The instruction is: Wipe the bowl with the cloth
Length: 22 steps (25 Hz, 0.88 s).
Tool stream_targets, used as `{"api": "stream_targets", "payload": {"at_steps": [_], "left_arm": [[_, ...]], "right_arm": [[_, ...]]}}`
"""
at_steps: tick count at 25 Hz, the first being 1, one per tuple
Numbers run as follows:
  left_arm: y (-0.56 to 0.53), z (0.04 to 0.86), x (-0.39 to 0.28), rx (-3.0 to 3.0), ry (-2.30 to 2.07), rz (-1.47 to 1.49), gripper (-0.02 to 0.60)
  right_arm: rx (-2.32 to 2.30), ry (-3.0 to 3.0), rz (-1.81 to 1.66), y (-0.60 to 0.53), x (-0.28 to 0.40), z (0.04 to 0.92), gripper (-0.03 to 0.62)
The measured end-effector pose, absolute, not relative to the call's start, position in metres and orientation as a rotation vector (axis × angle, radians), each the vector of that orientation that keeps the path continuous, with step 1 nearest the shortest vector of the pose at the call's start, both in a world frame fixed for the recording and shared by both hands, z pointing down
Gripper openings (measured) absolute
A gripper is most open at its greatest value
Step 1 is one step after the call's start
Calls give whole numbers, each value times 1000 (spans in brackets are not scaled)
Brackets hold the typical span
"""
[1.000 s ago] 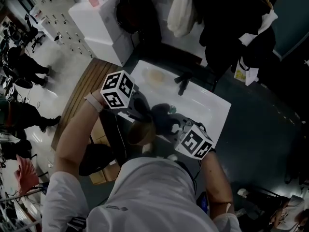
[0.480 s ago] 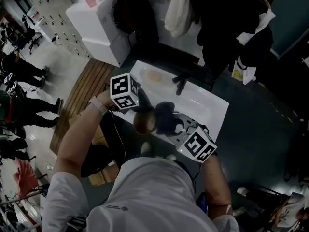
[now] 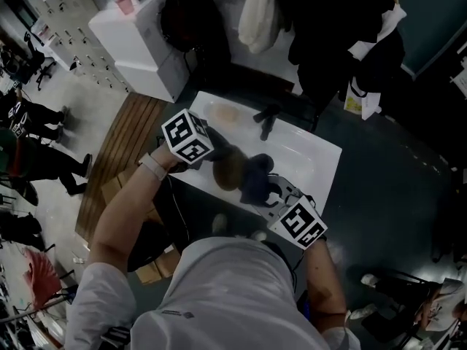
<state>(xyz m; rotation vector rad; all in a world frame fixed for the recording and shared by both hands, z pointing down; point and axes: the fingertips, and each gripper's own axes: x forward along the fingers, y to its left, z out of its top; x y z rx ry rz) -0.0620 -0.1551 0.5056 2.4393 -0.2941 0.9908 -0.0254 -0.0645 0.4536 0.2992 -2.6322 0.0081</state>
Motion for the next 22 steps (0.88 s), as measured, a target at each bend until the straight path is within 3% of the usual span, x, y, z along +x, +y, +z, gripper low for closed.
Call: {"api": "stream_targets", "payload": {"at_steps": [10,22], "left_arm": [[-187,515,-54,2400,-566,738,15],[-219,483,-32,2335,-983,295,15]], "right_arm": [[425,-2621,137,-55,-10,471,83],[891,-2766,76,-91,-23,407,83]]}}
